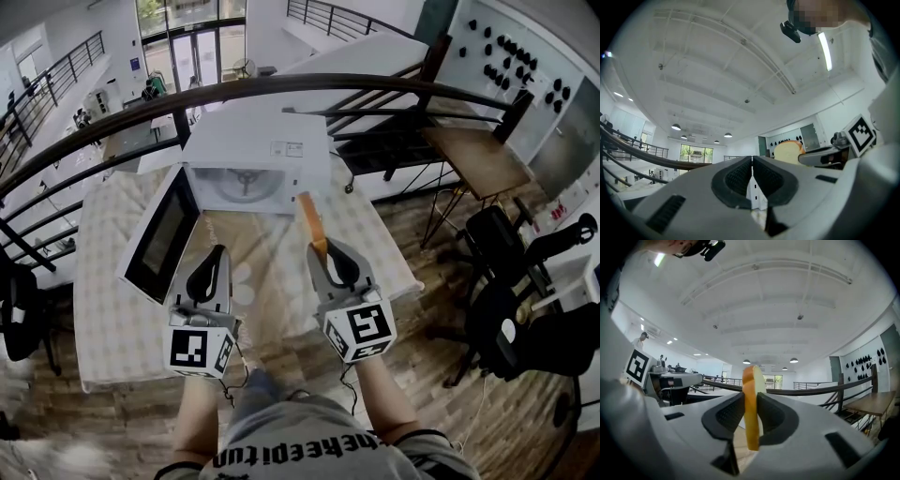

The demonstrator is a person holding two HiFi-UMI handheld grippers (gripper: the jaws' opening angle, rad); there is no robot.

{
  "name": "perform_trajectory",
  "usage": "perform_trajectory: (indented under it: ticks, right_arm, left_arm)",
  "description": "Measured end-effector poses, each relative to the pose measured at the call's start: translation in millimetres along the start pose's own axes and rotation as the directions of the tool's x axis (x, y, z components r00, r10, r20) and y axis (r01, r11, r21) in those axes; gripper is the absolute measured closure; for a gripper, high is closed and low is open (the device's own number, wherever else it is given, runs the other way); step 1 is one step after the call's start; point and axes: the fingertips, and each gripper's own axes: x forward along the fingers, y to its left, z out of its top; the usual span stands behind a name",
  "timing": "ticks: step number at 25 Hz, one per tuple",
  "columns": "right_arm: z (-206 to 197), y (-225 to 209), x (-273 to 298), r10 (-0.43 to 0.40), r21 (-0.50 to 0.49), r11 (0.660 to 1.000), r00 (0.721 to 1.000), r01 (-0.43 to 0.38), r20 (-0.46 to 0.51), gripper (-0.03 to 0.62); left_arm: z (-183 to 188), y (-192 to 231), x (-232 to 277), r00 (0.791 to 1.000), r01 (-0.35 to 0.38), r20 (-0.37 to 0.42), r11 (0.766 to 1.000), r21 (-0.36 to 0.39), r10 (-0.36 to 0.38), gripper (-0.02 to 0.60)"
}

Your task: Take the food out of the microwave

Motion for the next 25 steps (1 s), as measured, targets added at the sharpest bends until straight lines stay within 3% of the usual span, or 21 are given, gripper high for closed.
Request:
perform_trajectory:
  ticks: [25]
  right_arm:
    - [17, 0, -28, 0.002, 0.026, 1.0, 0.998, -0.004, 0.064, 0.505]
  left_arm:
    - [13, -20, -17, 1.0, -0.008, 0.017, 1.0, 0.013, 0.008, 0.571]
